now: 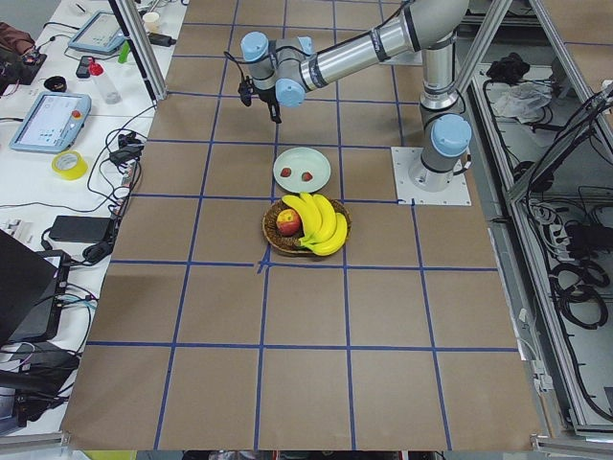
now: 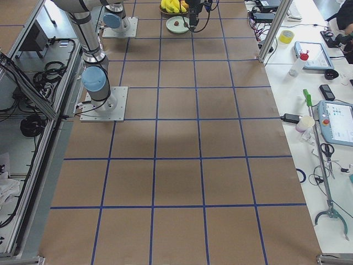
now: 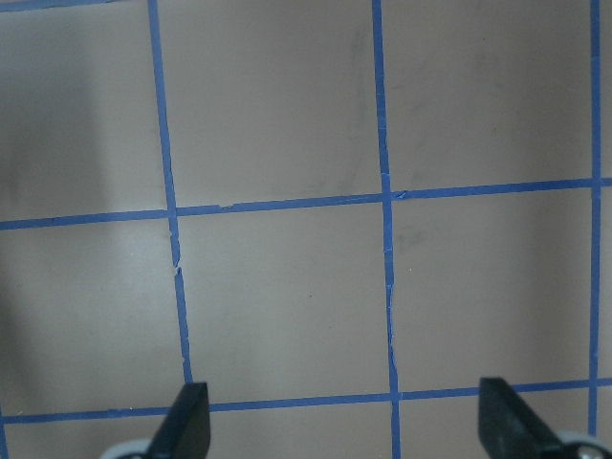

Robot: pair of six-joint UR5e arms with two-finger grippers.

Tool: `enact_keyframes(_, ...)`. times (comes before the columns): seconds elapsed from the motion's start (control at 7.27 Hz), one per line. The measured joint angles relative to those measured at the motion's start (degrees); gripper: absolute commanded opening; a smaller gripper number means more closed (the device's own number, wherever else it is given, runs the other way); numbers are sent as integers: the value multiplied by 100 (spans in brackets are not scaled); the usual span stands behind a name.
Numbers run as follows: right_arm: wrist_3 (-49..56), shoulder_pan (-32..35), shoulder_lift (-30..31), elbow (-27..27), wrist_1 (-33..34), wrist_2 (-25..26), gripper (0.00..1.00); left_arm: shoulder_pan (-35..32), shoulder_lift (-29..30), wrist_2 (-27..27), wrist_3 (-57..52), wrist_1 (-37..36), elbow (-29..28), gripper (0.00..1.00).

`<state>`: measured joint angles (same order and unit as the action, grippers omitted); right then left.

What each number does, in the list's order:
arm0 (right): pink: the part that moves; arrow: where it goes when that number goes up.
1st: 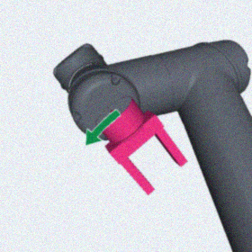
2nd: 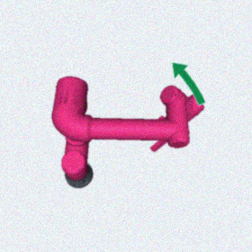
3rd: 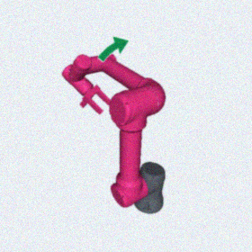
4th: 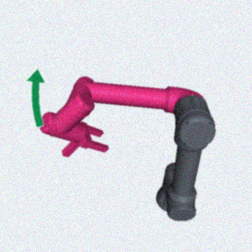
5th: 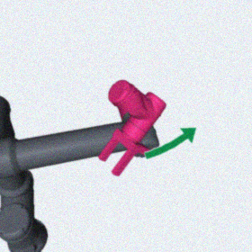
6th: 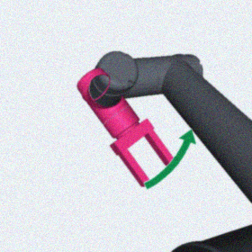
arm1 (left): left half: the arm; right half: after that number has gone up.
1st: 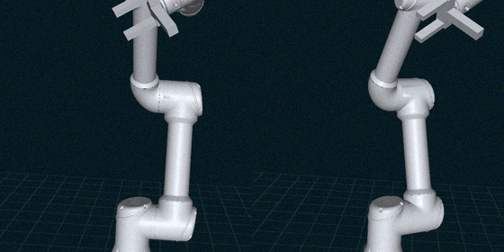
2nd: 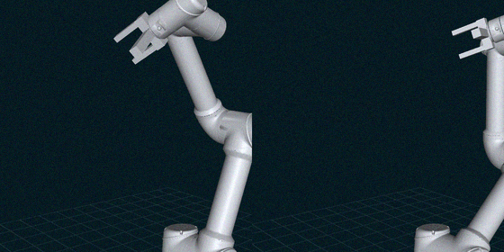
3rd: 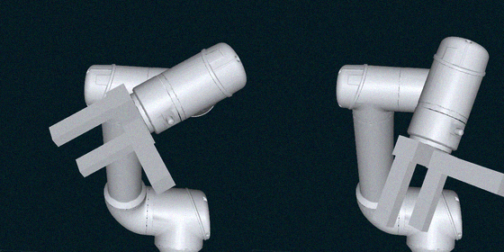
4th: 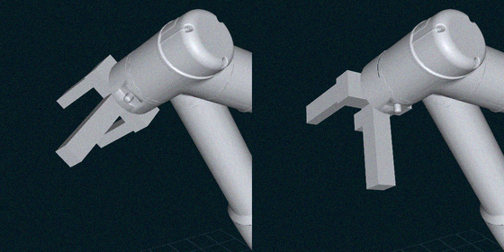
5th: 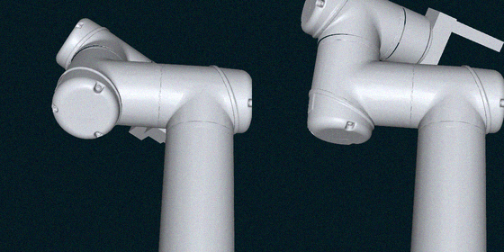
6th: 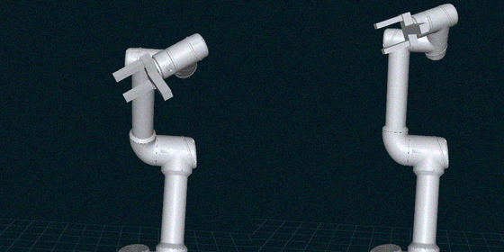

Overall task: Collect all strawberries into plate
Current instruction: 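Carry the strawberry onto the plate and open the left gripper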

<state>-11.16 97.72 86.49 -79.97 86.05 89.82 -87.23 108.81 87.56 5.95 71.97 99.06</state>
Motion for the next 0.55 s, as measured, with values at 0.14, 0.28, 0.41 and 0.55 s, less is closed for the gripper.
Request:
enact_keyframes(0.14, 0, 1, 0, -3, 0, 0, 100, 286, -67, 323, -301, 237, 41, 0)
enact_keyframes(0.28, 0, 1, 0, -6, -2, 0, 100, 555, -63, 467, -532, 403, 128, 5)
enact_keyframes(0.41, 0, 0, 0, -8, -6, 0, 100, 740, -18, 510, -605, 487, 221, 99)
enact_keyframes(0.55, 0, -2, 0, -9, -8, 0, 100, 824, 10, 523, -621, 541, 301, 100)
